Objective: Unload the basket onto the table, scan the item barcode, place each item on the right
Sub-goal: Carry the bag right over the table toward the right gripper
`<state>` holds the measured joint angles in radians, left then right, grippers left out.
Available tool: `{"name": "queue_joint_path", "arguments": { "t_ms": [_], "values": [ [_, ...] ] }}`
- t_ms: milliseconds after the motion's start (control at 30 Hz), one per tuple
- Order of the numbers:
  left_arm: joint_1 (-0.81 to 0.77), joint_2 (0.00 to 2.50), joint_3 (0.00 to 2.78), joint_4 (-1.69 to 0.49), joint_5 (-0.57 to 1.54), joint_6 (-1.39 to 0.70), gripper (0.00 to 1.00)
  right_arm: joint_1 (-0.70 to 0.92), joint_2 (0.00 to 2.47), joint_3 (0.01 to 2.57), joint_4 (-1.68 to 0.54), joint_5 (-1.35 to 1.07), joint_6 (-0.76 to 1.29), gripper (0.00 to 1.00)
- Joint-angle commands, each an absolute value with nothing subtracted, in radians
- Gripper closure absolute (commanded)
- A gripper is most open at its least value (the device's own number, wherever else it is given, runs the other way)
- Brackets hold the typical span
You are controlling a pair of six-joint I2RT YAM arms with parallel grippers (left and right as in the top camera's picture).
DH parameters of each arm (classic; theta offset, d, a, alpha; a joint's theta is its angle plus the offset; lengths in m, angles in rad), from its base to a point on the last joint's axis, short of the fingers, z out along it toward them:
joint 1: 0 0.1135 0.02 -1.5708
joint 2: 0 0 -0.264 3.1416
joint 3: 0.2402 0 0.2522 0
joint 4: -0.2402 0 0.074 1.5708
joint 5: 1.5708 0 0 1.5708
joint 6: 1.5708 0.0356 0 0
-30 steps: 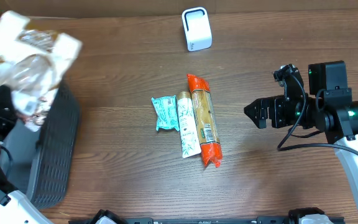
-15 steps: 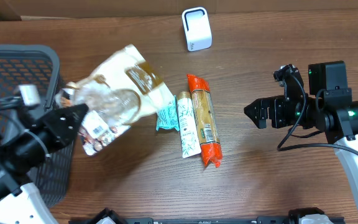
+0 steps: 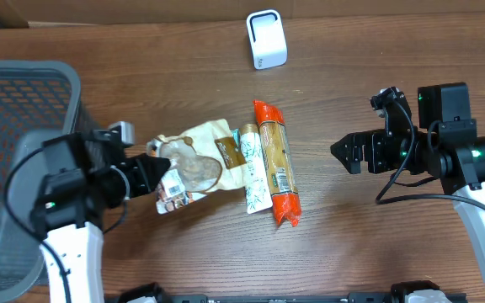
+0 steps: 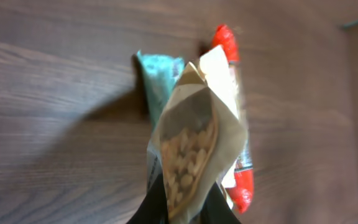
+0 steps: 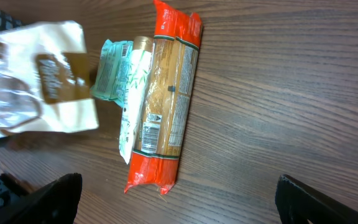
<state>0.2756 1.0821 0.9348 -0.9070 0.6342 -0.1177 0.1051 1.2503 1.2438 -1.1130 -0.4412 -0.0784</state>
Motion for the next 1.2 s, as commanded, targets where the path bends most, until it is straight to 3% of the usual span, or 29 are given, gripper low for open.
{"name": "queue_joint_path", "arguments": {
  "t_ms": [0,367,633,933,1000,1167],
  "values": [
    [0.213,1.098,0.877,-0.859,0.532,-0.257,0.96,0.104,1.248,1.269,-1.109,-0.450,-0.076,0.00],
    [-0.019,1.131,0.848,-0.576,0.616,-0.733,0.96,0.104,1.248,1.269,-1.110,-0.449,-0.076,0.00],
    [-0.346,1.175,0.848,-0.447,0.232,-1.052,0.96,0.104,1.248,1.269,-1.110,-0.449,-0.076,0.00],
    [-0.654,1.401,0.848,-0.170,0.082,-1.216,0.96,0.104,1.248,1.269,-1.111,-0.449,-0.076,0.00],
    [-0.682,1.449,0.848,-0.128,0.071,-1.242,0.86,0.104,1.248,1.269,-1.113,-0.449,-0.076,0.00],
    [-0.708,1.481,0.848,-0.056,0.075,-1.156,0.38,0.104,1.248,1.269,-1.113,-0.449,-0.076,0.00]
  ]
}}
